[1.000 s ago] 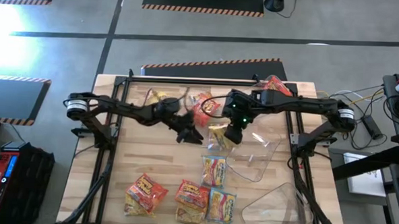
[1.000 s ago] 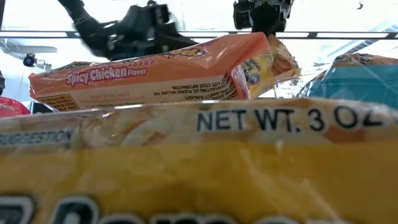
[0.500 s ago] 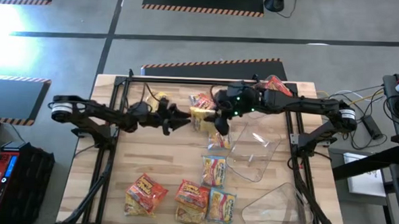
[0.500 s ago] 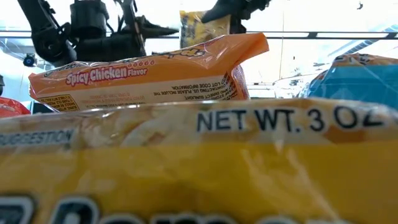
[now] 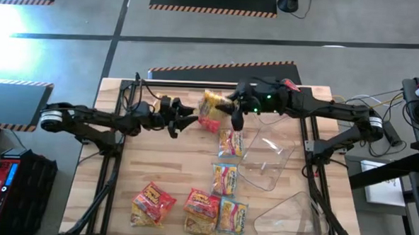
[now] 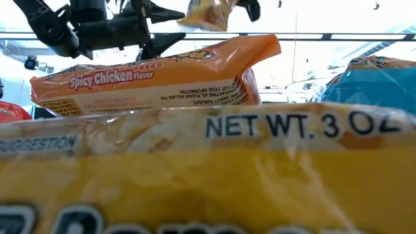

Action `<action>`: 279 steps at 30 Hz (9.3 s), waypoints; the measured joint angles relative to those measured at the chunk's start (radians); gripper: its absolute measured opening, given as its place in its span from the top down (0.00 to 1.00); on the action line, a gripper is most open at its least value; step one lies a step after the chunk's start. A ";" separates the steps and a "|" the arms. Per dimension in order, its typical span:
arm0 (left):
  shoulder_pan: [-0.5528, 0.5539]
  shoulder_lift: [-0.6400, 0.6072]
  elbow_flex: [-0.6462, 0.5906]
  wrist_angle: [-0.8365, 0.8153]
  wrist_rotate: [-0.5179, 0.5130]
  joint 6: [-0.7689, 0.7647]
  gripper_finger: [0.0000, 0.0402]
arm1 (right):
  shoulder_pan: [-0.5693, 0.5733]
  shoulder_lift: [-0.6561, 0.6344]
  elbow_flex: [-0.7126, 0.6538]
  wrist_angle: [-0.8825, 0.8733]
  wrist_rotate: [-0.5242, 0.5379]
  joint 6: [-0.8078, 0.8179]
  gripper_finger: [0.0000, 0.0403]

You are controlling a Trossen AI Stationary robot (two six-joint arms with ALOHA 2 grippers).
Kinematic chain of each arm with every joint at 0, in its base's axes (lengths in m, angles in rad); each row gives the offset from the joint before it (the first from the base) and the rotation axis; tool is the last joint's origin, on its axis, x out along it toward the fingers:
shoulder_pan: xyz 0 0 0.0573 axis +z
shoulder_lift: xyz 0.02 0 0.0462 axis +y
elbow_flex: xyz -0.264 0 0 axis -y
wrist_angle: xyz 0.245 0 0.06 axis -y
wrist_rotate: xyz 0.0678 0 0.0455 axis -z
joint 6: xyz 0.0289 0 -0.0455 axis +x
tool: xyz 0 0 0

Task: Sort Maruchan noodles
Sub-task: Put the yellow noodle pack into the middle transparent bin

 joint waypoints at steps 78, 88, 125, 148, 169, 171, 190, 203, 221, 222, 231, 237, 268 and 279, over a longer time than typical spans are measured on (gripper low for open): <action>0.009 0.076 0.235 -0.397 0.237 0.101 0.79 | 0.084 -0.161 -0.028 -0.350 -0.041 0.343 0.57; -0.020 0.302 0.234 -0.067 0.239 -0.043 0.78 | 0.151 -0.161 -0.027 -0.358 -0.042 0.377 0.59; -0.055 0.673 0.554 -0.160 0.630 -0.097 0.78 | 0.165 -0.179 -0.029 -0.708 -0.138 0.469 0.45; -0.073 0.671 0.576 -0.185 0.765 -0.111 0.78 | 0.165 -0.104 -0.034 -0.652 -0.145 0.428 0.39; -0.072 0.671 0.577 -0.200 0.766 -0.091 0.78 | 0.167 0.030 -0.031 -0.579 -0.296 0.403 0.41; -0.072 0.671 0.577 -0.200 0.766 -0.091 0.78 | 0.167 0.035 -0.031 -0.580 -0.301 0.403 0.43; -0.070 0.670 0.575 -0.199 0.815 -0.190 0.70 | 0.167 0.031 -0.031 -0.587 -0.323 0.393 0.70; -0.032 0.670 0.575 -0.202 0.823 -0.258 0.59 | 0.165 0.026 -0.031 -0.626 -0.337 0.393 0.76; 0.023 0.670 0.548 -0.206 1.000 -0.331 0.54 | 0.165 -0.073 -0.031 -0.926 -0.170 0.413 0.77; 0.023 0.670 0.548 -0.206 0.993 -0.331 0.54 | 0.164 -0.079 -0.034 -0.955 -0.130 0.420 0.77; 0.023 0.660 0.555 -0.195 0.896 -0.382 0.54 | 0.164 -0.083 -0.115 -1.079 0.063 0.488 0.77; 0.023 0.613 0.554 -0.143 0.892 -0.406 0.54 | 0.164 -0.103 -0.218 -1.079 0.093 0.485 0.77; 0.042 0.511 0.555 -0.143 0.885 -0.409 0.54 | 0.164 -0.416 -0.672 -0.761 0.300 0.577 0.76; 0.042 0.511 0.555 -0.143 0.886 -0.409 0.54 | 0.164 -0.415 -0.694 -0.712 0.285 0.597 0.75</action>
